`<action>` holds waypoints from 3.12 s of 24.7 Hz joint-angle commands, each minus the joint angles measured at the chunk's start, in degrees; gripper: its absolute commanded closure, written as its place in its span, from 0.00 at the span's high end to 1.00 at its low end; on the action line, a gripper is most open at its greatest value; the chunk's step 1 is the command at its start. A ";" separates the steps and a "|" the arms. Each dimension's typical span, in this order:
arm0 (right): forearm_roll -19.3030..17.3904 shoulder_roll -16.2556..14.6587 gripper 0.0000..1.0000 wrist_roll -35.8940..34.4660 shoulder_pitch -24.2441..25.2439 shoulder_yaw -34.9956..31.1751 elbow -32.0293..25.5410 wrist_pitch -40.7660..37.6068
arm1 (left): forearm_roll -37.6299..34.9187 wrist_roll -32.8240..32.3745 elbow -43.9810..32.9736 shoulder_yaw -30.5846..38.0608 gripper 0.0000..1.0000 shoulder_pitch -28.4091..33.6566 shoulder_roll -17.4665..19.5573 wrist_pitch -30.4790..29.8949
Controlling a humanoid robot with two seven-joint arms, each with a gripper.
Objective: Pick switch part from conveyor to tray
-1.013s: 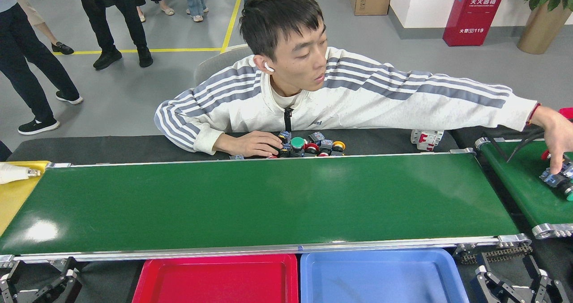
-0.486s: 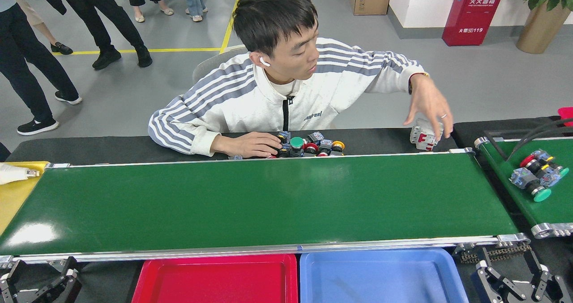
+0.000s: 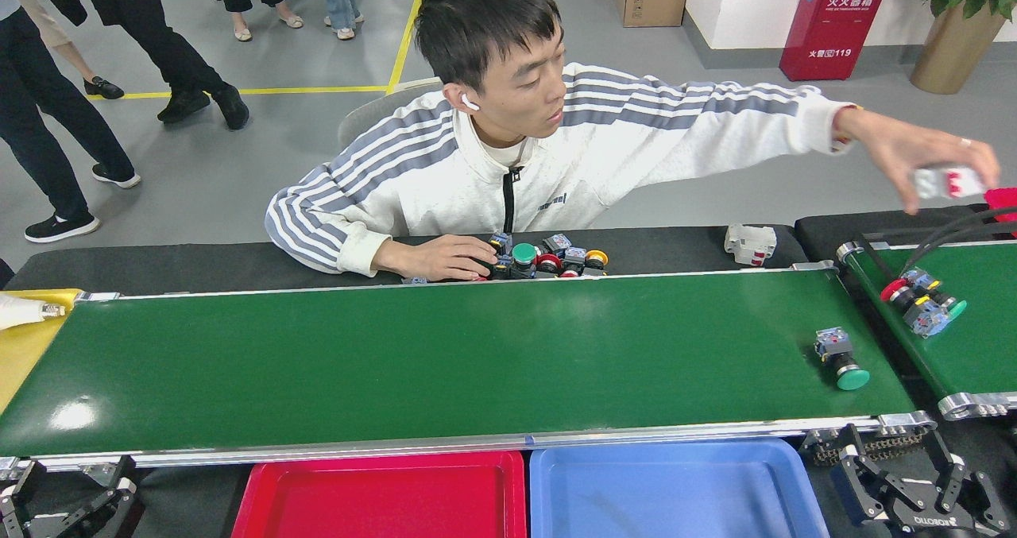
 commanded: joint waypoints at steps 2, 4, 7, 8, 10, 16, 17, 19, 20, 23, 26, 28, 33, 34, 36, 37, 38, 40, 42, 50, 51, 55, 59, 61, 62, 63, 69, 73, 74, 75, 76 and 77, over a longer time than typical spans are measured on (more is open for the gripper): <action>0.78 -0.95 1.00 2.19 -3.66 0.19 1.16 -0.09 | 0.26 0.45 -0.72 0.39 1.00 -0.44 0.47 0.06; 2.62 -1.13 1.00 2.36 -5.50 0.46 3.62 0.00 | 0.26 0.45 -0.72 0.39 1.00 -0.44 0.65 0.06; 4.99 -1.21 1.00 4.21 -8.84 2.30 8.19 0.00 | 0.26 0.45 -0.81 0.30 1.00 -0.44 0.73 -0.03; 5.08 -1.21 1.00 4.65 -10.25 3.18 10.21 0.00 | 0.26 0.45 -0.81 0.30 1.00 -0.44 0.73 -0.03; 5.17 -1.13 1.00 4.73 -13.41 4.77 13.64 0.18 | 0.26 0.45 -0.72 0.30 1.00 -0.53 0.82 -0.03; 4.56 -0.42 0.94 5.00 -20.53 12.76 21.63 4.04 | 0.26 0.45 -0.81 -0.05 1.00 -0.70 0.73 -0.12; 4.56 -0.51 0.84 5.09 -21.50 13.91 22.87 3.87 | 0.26 0.45 -0.72 -0.05 1.00 -0.79 0.73 -0.20; 4.56 -0.86 0.53 5.09 -22.55 16.02 24.45 3.96 | 0.26 0.45 -0.81 -0.05 1.00 -0.79 0.73 -0.29; 4.56 -1.04 0.37 5.09 -22.82 16.72 24.62 3.96 | 0.35 0.45 -0.81 -0.14 1.00 -0.70 0.73 -0.29; 4.47 -1.21 0.09 5.00 -22.99 16.81 24.36 3.34 | 0.35 0.45 -0.81 -0.40 1.00 -0.70 0.65 -0.38; 4.56 -1.21 0.02 4.73 -22.91 16.98 24.01 2.29 | 0.26 0.45 -0.90 -0.40 1.00 -0.70 0.73 -0.38; 4.56 -1.21 0.02 4.47 -22.38 16.98 22.43 -1.05 | 0.26 0.45 -0.90 -0.40 1.00 -0.70 0.82 -0.38; 4.56 -0.42 0.02 2.98 -18.42 18.92 12.49 -15.38 | 0.26 0.36 -0.72 -0.58 1.00 -0.70 1.00 -0.47; 4.56 0.02 0.02 2.98 -17.72 20.67 9.77 -19.95 | 0.26 0.45 -0.72 -0.58 1.00 -0.35 0.91 -0.64; 4.56 1.77 0.03 3.15 -16.40 25.07 6.25 -28.48 | 0.26 0.36 -0.81 -0.49 1.00 -0.35 0.73 -2.58; 4.73 2.92 0.06 3.33 -16.23 27.88 5.99 -31.11 | 0.26 0.36 -0.81 -0.49 1.00 -0.44 0.56 -3.19; 5.26 3.97 0.19 3.59 -16.31 31.57 5.99 -32.43 | 0.26 0.36 -0.81 -0.49 1.00 -0.70 0.56 -3.19; 6.31 5.64 0.94 4.38 -16.40 37.37 6.25 -31.46 | 0.17 0.36 -0.72 -0.49 1.00 -1.06 0.38 -2.93; 6.75 6.96 1.00 4.73 -16.49 40.62 6.78 -31.02 | 0.17 0.36 -0.72 -0.49 1.00 -1.23 0.21 -2.93; 5.70 8.10 1.00 5.09 -10.34 24.98 4.32 -24.78 | 0.00 0.01 -1.25 0.48 1.00 -0.70 -0.85 -2.14; 5.79 8.54 1.00 4.82 -8.32 21.11 3.53 -23.29 | 0.09 0.01 -1.34 0.39 1.00 -0.70 -0.94 -2.23; 5.70 13.11 1.00 -0.80 -0.67 6.00 -0.42 -13.89 | 0.09 -0.08 -2.04 0.39 1.00 -0.62 -0.94 -2.31; 5.79 11.62 1.00 -2.74 3.64 1.78 -1.39 -6.06 | 0.09 -0.08 -2.13 0.39 1.00 -0.53 -1.11 -2.49; 5.79 10.74 1.00 -2.65 3.29 1.69 -1.13 -5.10 | 0.09 -0.08 -2.22 0.30 1.00 -0.53 -1.11 -2.58; 5.79 10.65 1.00 -2.47 2.67 1.78 -1.13 -5.01 | 0.00 -0.08 -2.22 0.21 1.00 -0.53 -1.02 -2.67; 5.96 10.48 1.00 -2.30 1.70 1.86 -1.13 -5.01 | -0.09 -0.08 -2.13 0.04 1.00 -0.88 -1.02 -2.84; 9.21 5.73 1.00 -1.24 -8.05 11.71 5.11 -4.22 | -0.18 -0.08 -2.13 -0.40 1.00 -1.85 -0.76 -2.75; 9.39 5.29 1.00 3.33 -14.02 17.68 10.38 -2.99 | -0.18 -0.08 -1.78 -0.40 1.00 -2.02 -0.58 -2.75; 9.39 5.55 1.00 4.12 -15.26 19.00 11.53 -2.99 | -0.18 -0.08 -1.95 -0.40 1.00 -2.11 -0.58 -2.75; 9.39 5.73 1.00 4.56 -16.23 20.32 12.41 -2.90 | -0.18 -0.08 -2.04 -0.40 1.00 -2.11 -0.58 -2.67; 9.39 6.08 1.00 4.82 -17.02 21.55 13.11 -2.72 | -0.18 -0.08 -2.04 -0.40 1.00 -2.02 -0.58 -2.58; 9.39 6.61 1.00 5.17 -18.33 23.57 14.07 -1.76 | -0.27 -0.08 -2.04 -0.40 1.00 -1.85 -0.67 -2.58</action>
